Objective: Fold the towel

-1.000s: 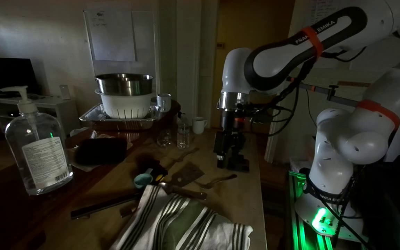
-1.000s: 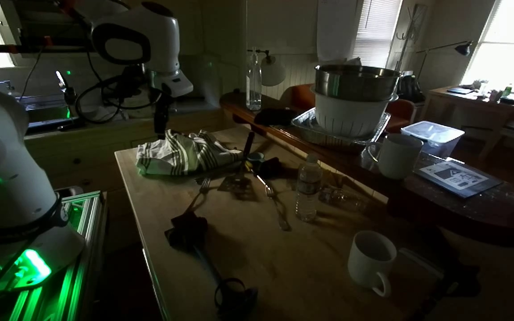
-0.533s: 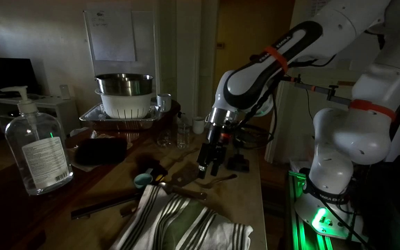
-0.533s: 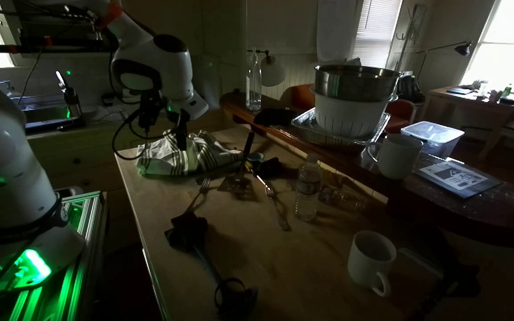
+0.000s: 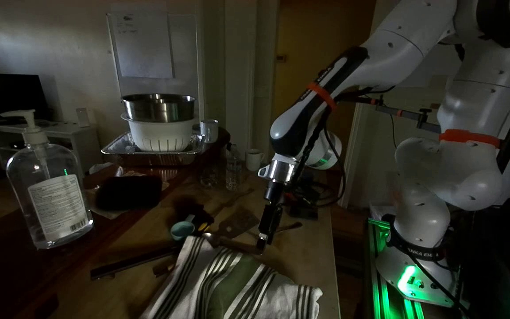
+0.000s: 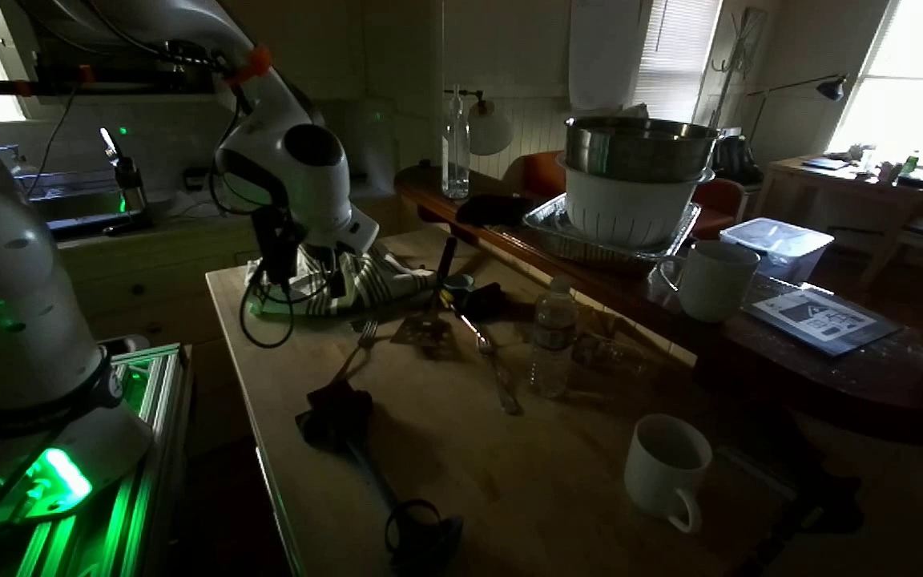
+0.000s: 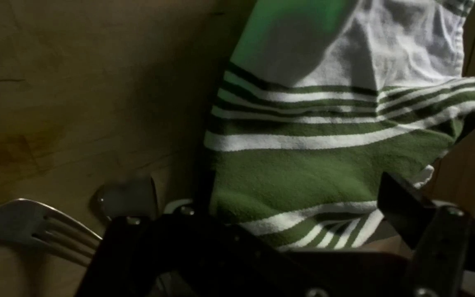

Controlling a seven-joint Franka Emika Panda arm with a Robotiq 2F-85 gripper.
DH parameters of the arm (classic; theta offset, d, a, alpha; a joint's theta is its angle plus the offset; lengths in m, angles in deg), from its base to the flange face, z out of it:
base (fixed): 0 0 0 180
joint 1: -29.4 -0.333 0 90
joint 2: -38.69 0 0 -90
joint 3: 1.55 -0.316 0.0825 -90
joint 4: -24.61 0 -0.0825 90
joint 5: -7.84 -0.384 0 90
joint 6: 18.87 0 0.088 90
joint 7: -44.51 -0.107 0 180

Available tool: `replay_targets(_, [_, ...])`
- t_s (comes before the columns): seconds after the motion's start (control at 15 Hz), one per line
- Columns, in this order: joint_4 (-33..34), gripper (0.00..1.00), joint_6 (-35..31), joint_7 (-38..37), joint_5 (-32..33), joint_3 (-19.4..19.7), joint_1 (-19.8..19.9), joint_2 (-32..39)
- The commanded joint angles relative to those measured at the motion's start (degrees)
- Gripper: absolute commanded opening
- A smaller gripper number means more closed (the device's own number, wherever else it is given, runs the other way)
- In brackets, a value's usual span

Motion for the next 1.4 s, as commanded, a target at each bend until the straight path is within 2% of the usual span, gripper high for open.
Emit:
replay_targets(0.0, [0.1, 1.0, 0.62, 1.07, -0.61, -5.19, 5.47, 0.84])
replay_targets(0.2, [0.63, 1.0, 0.55, 0.83, -0.52, -6.65, 6.74, 0.85])
replay_targets(0.6, [4.01, 1.0, 1.46, 7.55, -10.11, -7.14, 10.34, 5.63])
replay_targets(0.67, [4.41, 1.0, 1.27, 8.78, -11.42, -5.28, 8.64, 6.69])
replay_targets(0.8, [5.13, 1.0, 1.14, 11.11, -13.6, -5.17, 8.74, 8.77])
replay_targets(1.13, [6.81, 1.0, -0.32, 16.49, -19.24, -6.07, 8.26, 13.87])
replay_targets(1.33, [7.63, 1.0, 0.19, 22.07, -25.01, -6.62, 8.24, 14.81])
